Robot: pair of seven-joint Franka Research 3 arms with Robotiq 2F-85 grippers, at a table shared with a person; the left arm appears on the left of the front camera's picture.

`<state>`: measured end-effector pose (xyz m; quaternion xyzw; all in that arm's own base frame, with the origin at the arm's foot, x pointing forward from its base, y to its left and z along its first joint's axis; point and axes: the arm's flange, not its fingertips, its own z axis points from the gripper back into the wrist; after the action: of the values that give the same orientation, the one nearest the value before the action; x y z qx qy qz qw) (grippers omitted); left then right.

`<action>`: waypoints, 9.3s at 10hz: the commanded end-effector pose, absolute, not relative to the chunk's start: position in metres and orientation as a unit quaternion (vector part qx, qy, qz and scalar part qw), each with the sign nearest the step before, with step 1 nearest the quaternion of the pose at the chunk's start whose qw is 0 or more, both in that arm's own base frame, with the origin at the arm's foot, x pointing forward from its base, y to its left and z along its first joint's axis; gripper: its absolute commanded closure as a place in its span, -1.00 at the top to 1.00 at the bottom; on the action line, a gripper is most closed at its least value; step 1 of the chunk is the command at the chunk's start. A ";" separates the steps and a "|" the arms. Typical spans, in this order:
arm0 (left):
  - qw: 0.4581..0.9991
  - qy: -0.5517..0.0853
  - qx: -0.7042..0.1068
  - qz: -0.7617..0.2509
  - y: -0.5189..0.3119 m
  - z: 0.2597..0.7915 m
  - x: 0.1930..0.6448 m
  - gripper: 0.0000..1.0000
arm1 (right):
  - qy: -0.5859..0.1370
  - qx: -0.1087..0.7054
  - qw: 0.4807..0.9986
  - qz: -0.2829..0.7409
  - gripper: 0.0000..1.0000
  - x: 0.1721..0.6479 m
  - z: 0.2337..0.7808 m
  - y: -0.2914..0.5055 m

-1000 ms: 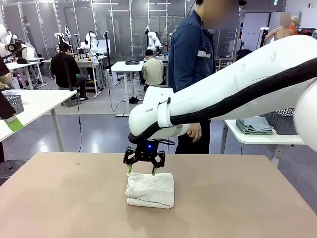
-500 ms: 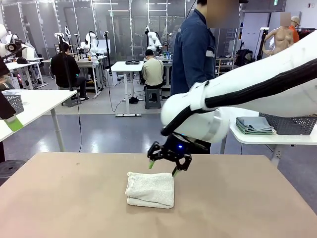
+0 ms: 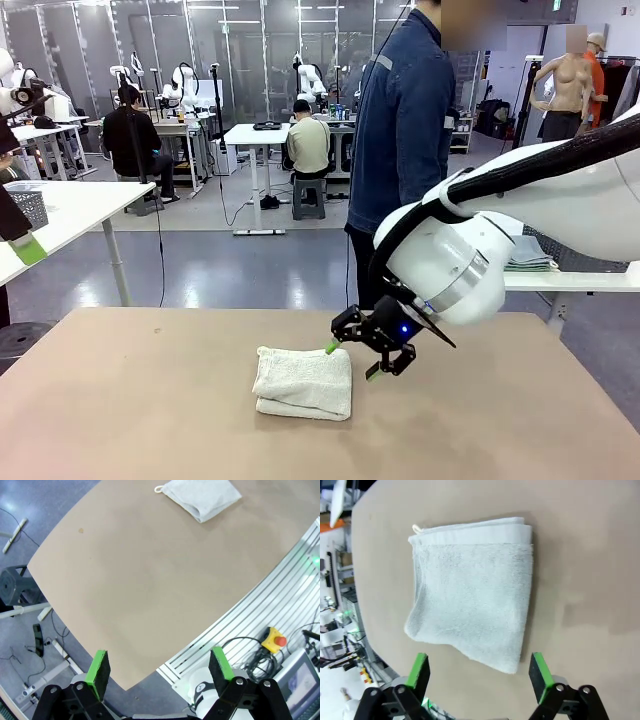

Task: Fold the towels and place them in the basket.
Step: Place the folded Towel with hook on the right side of the table, then when a person lays out a Towel with hook on the table, fold it in half twice.

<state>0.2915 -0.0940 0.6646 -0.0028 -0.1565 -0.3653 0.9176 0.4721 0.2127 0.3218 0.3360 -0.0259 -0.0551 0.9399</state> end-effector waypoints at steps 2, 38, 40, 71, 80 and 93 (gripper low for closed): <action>0.915 -0.157 -0.001 -0.371 -0.094 0.664 0.291 1.00 | -0.017 0.354 0.932 -0.071 1.00 0.474 0.291 0.206; 0.915 -0.157 -0.001 -0.371 -0.094 0.664 0.291 1.00 | -0.100 0.238 0.966 0.017 -0.89 0.486 0.319 0.154; 0.915 -0.157 -0.001 -0.371 -0.094 0.664 0.291 1.00 | -0.112 0.210 0.971 0.010 -0.89 0.480 0.329 0.101; 0.915 -0.157 -0.001 -0.371 -0.094 0.664 0.291 1.00 | -0.091 0.100 0.989 0.056 0.76 0.427 0.409 -0.105; 0.915 -0.157 -0.001 -0.371 -0.094 0.664 0.291 1.00 | -0.240 0.027 0.931 0.275 0.76 0.232 0.684 -0.003; 0.915 -0.157 -0.001 -0.371 -0.094 0.664 0.291 1.00 | -0.266 0.027 0.917 0.297 0.76 0.208 0.706 0.016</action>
<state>0.2915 -0.0941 0.6644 -0.0028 -0.1563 -0.3655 0.9176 0.2088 0.0179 0.7036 0.0299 -0.2692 0.2993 0.9149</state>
